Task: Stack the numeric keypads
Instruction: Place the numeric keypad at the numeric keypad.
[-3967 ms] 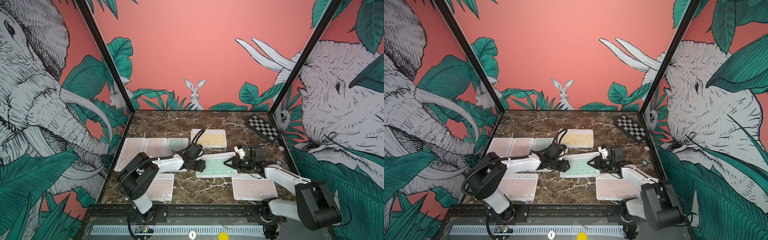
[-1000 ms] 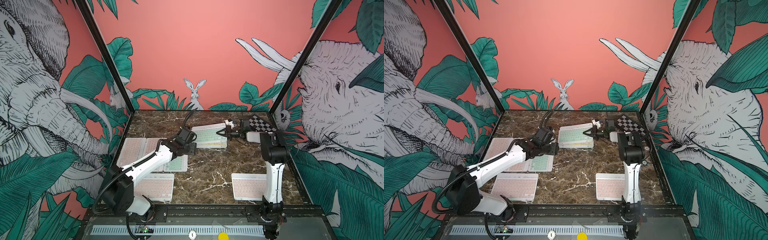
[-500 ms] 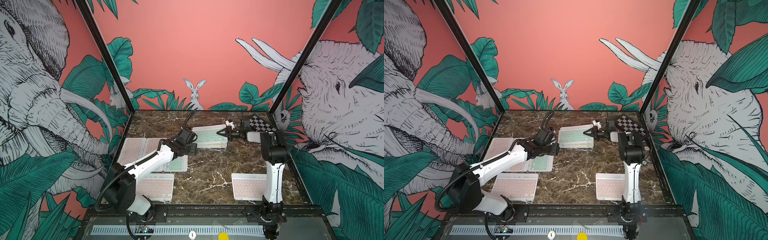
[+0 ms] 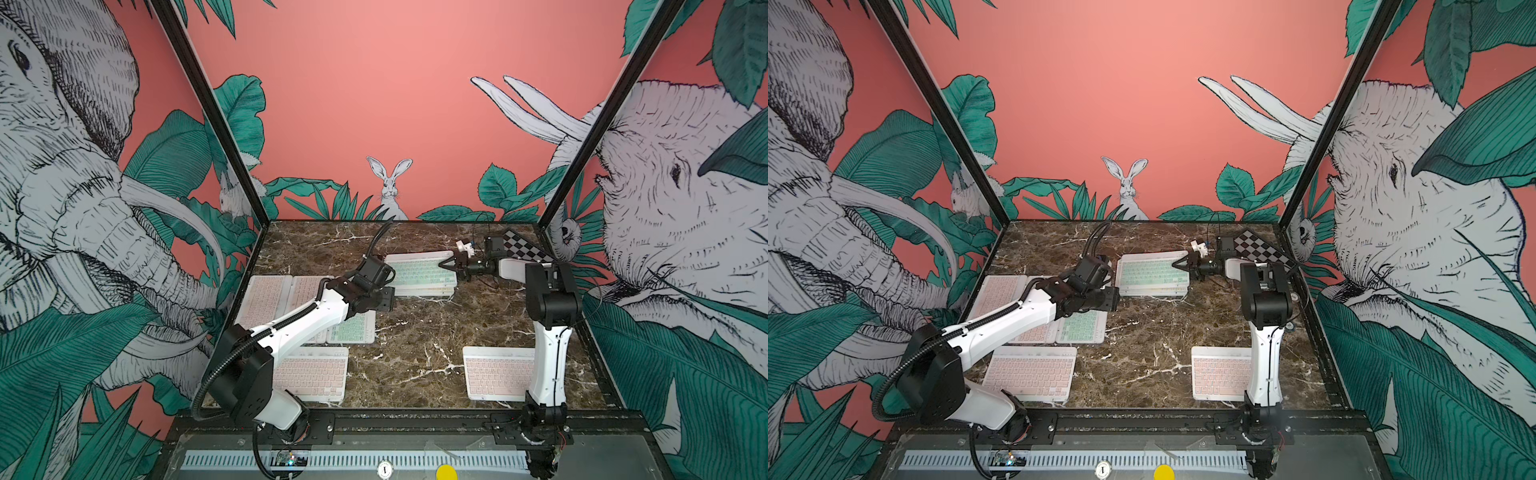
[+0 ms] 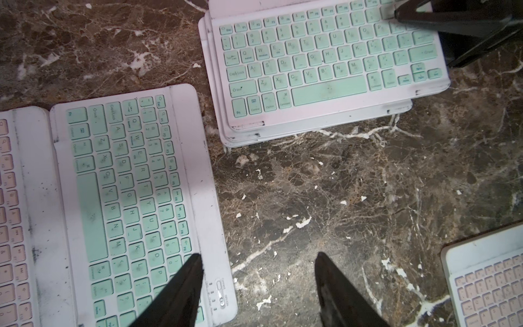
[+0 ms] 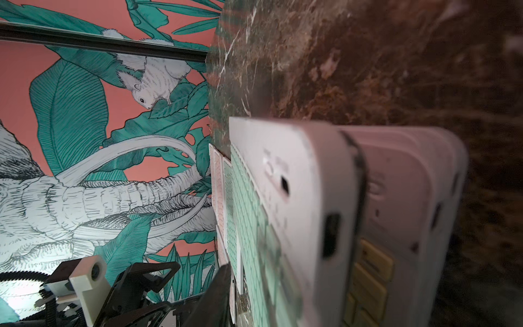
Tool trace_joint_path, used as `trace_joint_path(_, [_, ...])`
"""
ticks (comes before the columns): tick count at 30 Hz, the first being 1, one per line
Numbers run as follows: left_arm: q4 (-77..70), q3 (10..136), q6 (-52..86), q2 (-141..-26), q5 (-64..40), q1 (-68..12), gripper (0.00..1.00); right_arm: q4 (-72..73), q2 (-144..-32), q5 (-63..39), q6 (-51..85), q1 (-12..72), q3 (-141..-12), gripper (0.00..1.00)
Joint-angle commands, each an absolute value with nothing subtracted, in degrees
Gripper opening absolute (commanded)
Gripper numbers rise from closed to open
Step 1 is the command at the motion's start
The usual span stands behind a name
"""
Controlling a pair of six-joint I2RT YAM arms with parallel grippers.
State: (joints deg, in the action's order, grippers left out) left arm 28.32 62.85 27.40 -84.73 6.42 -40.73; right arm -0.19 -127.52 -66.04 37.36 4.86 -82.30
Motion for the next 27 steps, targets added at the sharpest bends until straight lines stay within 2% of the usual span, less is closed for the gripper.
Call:
trace_joint_path(1, [27.7, 62.1, 27.3, -84.7, 6.0, -40.5, 0.65, -6.2, -125.5, -62.8, 31.5, 4.7, -83.6, 0.36])
trace_joint_path(19, [27.0, 61.6, 27.4, -85.3, 5.7, -40.5, 0.65, -19.9, -124.1, -53.5, 23.3, 4.7, -88.6, 0.4])
trace_joint_path(27, [26.6, 61.4, 27.3, -85.3, 5.6, -40.5, 0.65, -21.8, -123.1, -50.8, 22.7, 4.6, -89.2, 0.41])
